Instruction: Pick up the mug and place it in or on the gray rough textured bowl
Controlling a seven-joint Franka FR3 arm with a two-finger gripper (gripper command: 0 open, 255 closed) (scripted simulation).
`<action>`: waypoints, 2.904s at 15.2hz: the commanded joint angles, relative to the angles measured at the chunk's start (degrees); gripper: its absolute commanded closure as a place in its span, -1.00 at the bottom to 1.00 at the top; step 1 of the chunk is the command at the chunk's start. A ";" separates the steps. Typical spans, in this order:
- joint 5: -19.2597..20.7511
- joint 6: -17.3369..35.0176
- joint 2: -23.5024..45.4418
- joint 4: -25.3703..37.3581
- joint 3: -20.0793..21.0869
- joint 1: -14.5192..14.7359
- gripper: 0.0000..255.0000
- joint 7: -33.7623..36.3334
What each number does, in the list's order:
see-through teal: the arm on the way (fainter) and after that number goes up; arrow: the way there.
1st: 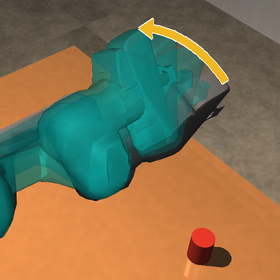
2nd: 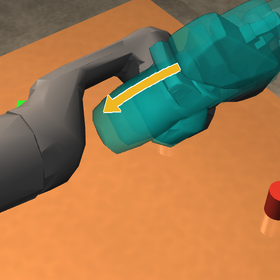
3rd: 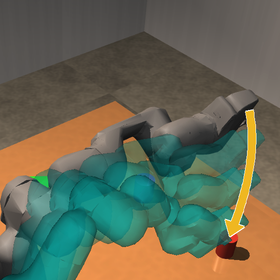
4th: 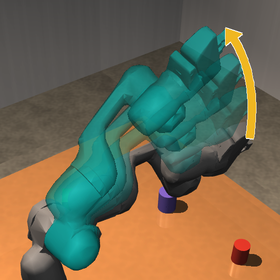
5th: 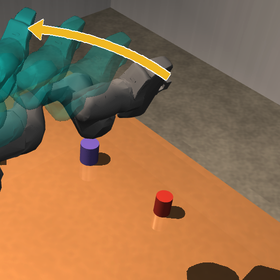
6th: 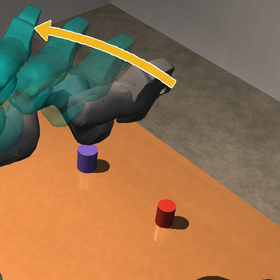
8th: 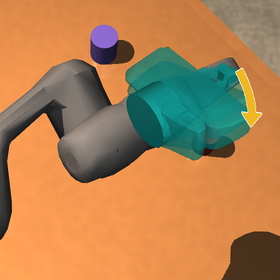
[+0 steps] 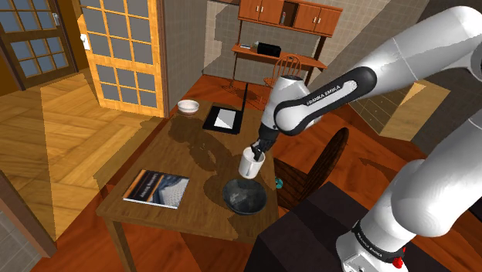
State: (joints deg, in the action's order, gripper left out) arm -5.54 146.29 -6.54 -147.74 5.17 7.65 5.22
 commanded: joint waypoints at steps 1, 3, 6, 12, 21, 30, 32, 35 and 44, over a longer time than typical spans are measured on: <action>-0.40 -0.07 -2.95 -2.71 1.60 1.35 1.00 2.67; -0.98 -0.14 -5.32 -4.90 3.09 2.57 1.00 4.87; -0.91 2.74 -3.08 -5.53 3.21 2.54 1.00 4.86; -0.59 8.51 1.85 -6.39 3.40 2.44 1.00 4.97; 0.64 16.85 9.95 -6.66 3.35 2.35 1.00 5.59; 0.64 16.85 9.96 -6.65 3.34 2.36 -1.00 5.59; 0.64 16.85 9.96 -6.65 3.34 2.36 -1.00 5.59; 0.07 14.57 7.39 -6.93 3.46 2.28 -1.00 5.20; -0.95 7.99 0.56 -7.17 3.37 2.29 -1.00 4.49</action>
State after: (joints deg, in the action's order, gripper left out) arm -6.49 154.31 -5.96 -154.91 8.54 9.94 9.71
